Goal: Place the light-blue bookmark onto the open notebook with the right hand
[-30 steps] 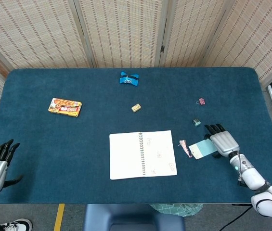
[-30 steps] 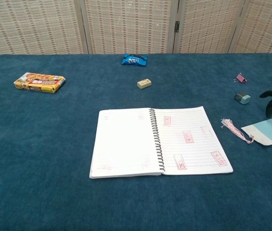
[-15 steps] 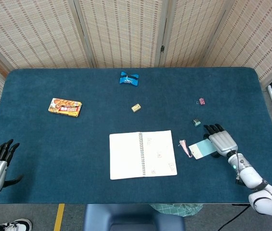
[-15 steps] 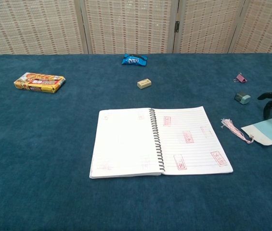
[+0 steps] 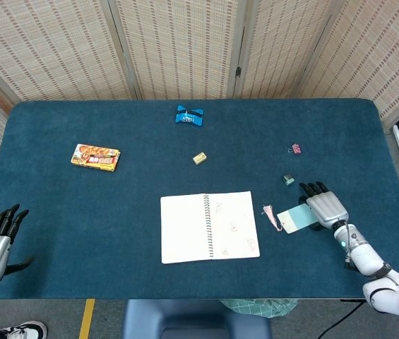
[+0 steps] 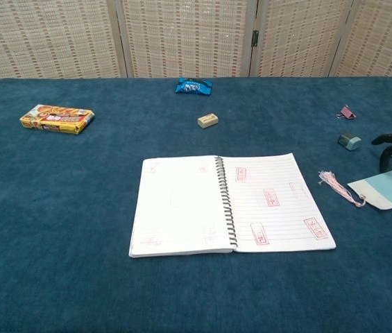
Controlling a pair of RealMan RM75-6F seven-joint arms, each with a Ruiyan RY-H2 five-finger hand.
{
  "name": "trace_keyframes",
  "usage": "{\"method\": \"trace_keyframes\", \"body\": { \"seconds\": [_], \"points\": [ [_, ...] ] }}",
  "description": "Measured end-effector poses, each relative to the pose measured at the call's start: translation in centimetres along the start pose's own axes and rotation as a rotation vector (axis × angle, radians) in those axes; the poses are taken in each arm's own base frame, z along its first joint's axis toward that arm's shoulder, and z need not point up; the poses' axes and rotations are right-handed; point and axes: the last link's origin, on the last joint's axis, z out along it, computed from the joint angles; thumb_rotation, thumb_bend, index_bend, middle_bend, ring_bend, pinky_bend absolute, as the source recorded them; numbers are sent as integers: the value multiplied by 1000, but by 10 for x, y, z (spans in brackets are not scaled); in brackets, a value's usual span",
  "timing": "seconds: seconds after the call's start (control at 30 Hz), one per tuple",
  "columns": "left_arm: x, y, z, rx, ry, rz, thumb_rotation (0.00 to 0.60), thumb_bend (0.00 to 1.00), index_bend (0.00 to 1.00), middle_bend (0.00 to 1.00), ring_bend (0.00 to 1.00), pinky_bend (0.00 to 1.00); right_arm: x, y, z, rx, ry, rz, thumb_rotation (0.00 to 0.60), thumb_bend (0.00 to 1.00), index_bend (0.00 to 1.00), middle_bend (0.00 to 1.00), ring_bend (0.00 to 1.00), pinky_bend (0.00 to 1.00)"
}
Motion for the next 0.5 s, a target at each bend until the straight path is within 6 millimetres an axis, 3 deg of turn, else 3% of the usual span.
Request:
{"method": "trace_keyframes", "body": {
  "seconds": [0.23, 0.5],
  "points": [
    [-1, 0, 0, -1, -5, 1, 600, 222, 126, 0, 0, 19, -1, 1, -1, -11, 17, -16, 600, 231, 483, 171, 82, 0],
    [-1, 1, 0, 0, -4, 0, 600, 221, 127, 0, 0, 19, 3, 1, -4, -13, 58, -13, 600, 232, 491, 180, 95, 0]
  ]
}}
